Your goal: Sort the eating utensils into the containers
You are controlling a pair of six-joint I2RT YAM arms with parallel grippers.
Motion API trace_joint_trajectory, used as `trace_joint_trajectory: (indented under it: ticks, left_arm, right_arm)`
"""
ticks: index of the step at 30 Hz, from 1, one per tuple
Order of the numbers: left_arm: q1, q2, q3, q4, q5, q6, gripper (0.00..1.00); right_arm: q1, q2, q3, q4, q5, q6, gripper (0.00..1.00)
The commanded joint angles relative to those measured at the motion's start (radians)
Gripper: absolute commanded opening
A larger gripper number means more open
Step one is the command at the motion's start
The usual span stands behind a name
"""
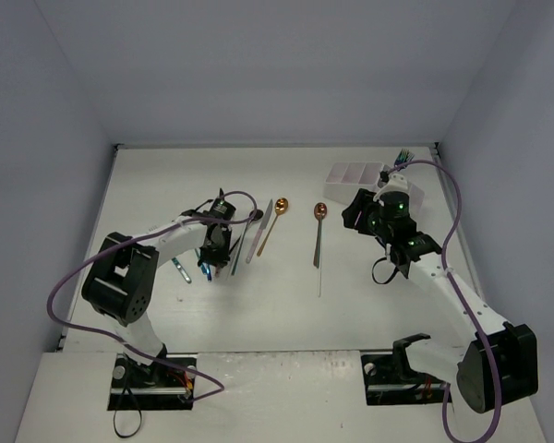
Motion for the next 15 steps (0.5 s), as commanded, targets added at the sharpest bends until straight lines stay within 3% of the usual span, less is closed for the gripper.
trace_joint_trajectory:
  ticks: [1, 4, 10, 15]
  left_arm:
    - [-0.002, 0.021, 0.0, 0.021, -0.013, -0.021, 0.03]
    - [-0.004, -0.014, -0.002, 0.014, -0.028, -0.022, 0.0]
    - [-0.009, -0.225, 0.036, -0.026, -0.109, 0.008, 0.0]
    - [-0.094, -0.415, 0.049, 0.039, -0.179, 0.078, 0.0]
  right_arm:
    - [0.007, -0.025, 0.003, 0.058, -0.014, 0.005, 0.51]
    - [0.007, -0.025, 0.011, 0.058, -0.026, -0.006, 0.51]
    - [0.01, -0.013, 0.076, 0.056, -0.127, -0.066, 0.53]
    - [0.071, 0.04, 0.18, 0.058, -0.206, -0.06, 0.57]
